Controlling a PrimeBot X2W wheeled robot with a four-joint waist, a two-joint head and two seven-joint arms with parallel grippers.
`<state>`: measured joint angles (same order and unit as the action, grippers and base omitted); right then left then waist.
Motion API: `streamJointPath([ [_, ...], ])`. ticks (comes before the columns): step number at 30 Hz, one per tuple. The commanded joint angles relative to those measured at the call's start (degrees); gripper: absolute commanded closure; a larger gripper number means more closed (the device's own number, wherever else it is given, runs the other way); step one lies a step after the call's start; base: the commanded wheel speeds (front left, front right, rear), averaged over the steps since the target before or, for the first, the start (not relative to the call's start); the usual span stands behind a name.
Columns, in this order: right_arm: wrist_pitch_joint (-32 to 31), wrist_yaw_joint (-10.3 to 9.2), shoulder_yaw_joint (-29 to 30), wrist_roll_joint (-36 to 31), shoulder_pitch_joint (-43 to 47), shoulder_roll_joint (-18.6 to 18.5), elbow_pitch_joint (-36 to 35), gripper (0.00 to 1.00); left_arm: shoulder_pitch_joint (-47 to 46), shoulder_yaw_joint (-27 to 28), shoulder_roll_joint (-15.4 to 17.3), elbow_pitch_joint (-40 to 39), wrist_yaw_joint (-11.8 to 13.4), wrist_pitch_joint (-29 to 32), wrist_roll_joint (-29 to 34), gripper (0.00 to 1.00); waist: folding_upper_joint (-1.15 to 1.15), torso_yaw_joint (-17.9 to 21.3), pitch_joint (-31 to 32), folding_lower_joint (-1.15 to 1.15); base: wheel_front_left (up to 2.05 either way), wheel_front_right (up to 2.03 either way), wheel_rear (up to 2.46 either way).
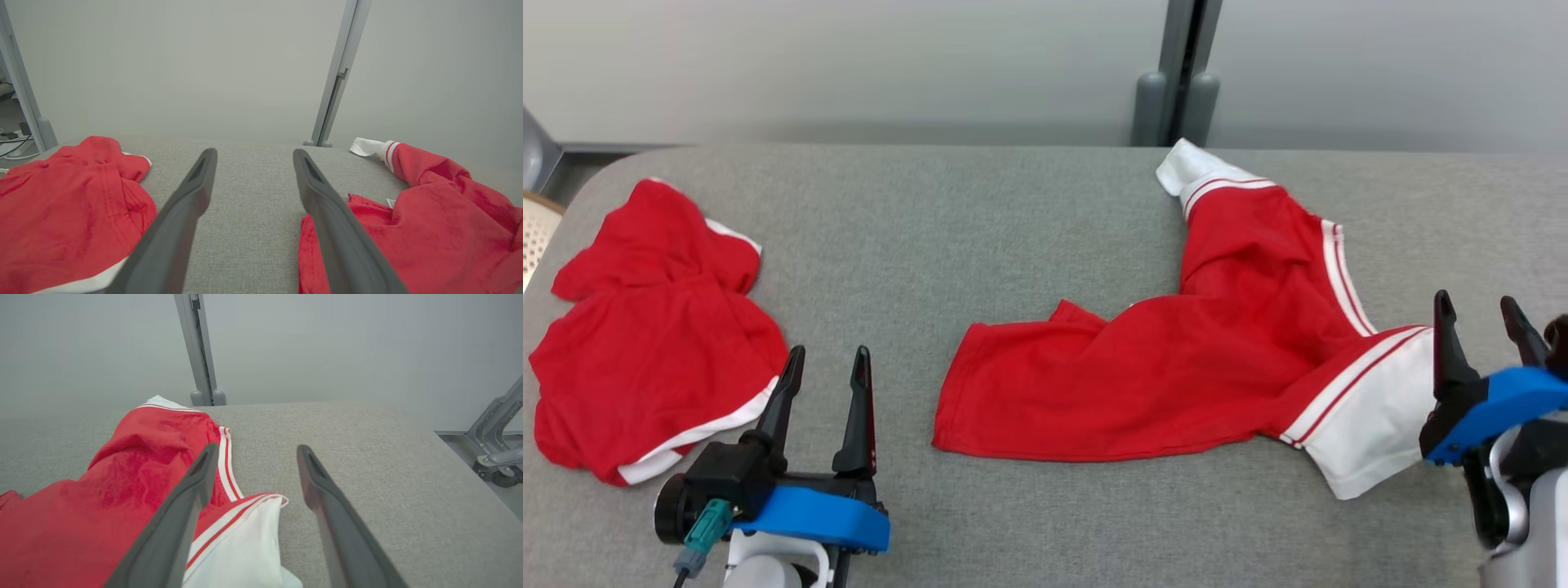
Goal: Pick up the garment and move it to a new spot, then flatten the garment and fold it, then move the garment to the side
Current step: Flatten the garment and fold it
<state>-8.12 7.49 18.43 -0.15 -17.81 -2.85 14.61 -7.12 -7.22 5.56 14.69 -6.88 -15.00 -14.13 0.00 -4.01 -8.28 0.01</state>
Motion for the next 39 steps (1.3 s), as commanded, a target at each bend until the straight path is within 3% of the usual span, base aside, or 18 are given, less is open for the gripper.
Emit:
streamJointPath([
  [1, 1.99, 0.01, -1.00, 1.16, 2.27, -0.07, -1.87, 0.00, 0.82, 0.51, 0.11, 0.08, 0.36, -0.27, -0.32, 0.00, 0.00, 1.41, 1.71, -0.01, 0.00, 0.00, 0.00],
  [8, 7.23, 0.02, -5.65, 4.94, 10.49, -0.07, -9.86, 0.00, 3.75, 1.98, 0.41, 0.44, 0.65, -0.27, -0.22, 0.00, 0.00, 4.36, 4.37, -0.01, 0.00, 0.00, 0.00],
  [16, 9.95, 0.02, -9.28, 7.36, 16.48, -0.07, -13.75, 0.00, 6.23, 3.76, 0.89, 0.55, 0.86, -0.27, 0.09, 0.00, 0.00, 5.85, 5.57, -0.01, 0.00, 0.00, 0.00],
  [26, 10.63, 0.02, -13.29, 7.07, 20.07, -0.07, -12.71, 0.00, 8.60, 4.51, 0.99, 0.58, 1.33, -0.27, 0.56, 0.00, 0.00, 6.46, 7.67, -0.01, 0.00, 0.00, 0.00],
  [39, 9.76, 0.02, -13.43, 7.90, 20.58, -0.07, -12.32, 0.00, 8.74, 3.73, 0.87, 0.96, 1.28, -0.27, 0.29, 0.00, 0.00, 6.31, 7.66, -0.01, 0.00, 0.00, 0.00],
])
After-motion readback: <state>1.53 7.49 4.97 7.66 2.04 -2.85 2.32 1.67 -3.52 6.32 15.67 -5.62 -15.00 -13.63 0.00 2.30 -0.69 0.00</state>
